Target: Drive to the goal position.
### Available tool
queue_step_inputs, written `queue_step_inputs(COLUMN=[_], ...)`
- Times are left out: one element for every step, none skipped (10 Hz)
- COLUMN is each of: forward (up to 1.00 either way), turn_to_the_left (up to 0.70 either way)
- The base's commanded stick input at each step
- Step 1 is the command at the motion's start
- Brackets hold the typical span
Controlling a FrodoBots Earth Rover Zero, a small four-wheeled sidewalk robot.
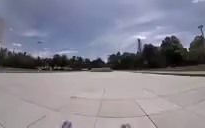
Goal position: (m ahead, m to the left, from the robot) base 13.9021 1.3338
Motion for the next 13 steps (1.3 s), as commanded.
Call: queue_step_inputs(forward=[0.7, 0.7, 0.7, 0.7, 0.7, 0.7, 0.7, 0.7, 0.7, 0.7, 0.7, 0.7, 0.7], turn_to_the_left=[0.02, 0.03, 0.03, 0.02, 0.03, 0.03, 0.02, 0.02, 0.03, 0.02, 0.02, 0.03, 0.03])
